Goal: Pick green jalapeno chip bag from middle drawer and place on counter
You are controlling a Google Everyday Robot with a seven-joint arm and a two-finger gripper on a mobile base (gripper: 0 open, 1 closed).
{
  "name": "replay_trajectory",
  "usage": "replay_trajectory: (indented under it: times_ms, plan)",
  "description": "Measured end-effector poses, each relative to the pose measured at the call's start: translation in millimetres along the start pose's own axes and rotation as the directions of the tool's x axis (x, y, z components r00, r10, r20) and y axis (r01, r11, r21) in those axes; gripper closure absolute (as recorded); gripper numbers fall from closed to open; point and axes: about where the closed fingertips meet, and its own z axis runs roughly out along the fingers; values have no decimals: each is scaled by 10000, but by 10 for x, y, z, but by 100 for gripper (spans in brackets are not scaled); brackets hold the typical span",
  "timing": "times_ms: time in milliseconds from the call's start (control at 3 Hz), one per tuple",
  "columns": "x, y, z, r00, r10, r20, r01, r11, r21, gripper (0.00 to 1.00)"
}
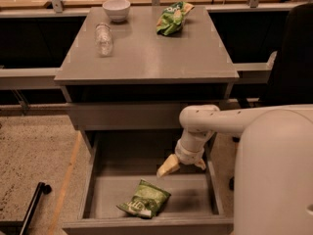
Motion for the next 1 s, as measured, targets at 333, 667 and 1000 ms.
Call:
replay_trajectory:
  times_ms: [333,667,1000]
  plan:
    - [-52,-28,402,9910,1092,-772,-1118,9933,-305,0]
    - [-45,82,817,9687,1862,-1643,-2054,9726,-1088,0]
    - [-39,329,1063,9560,1897,-2239,-2369,9491,-2075,0]
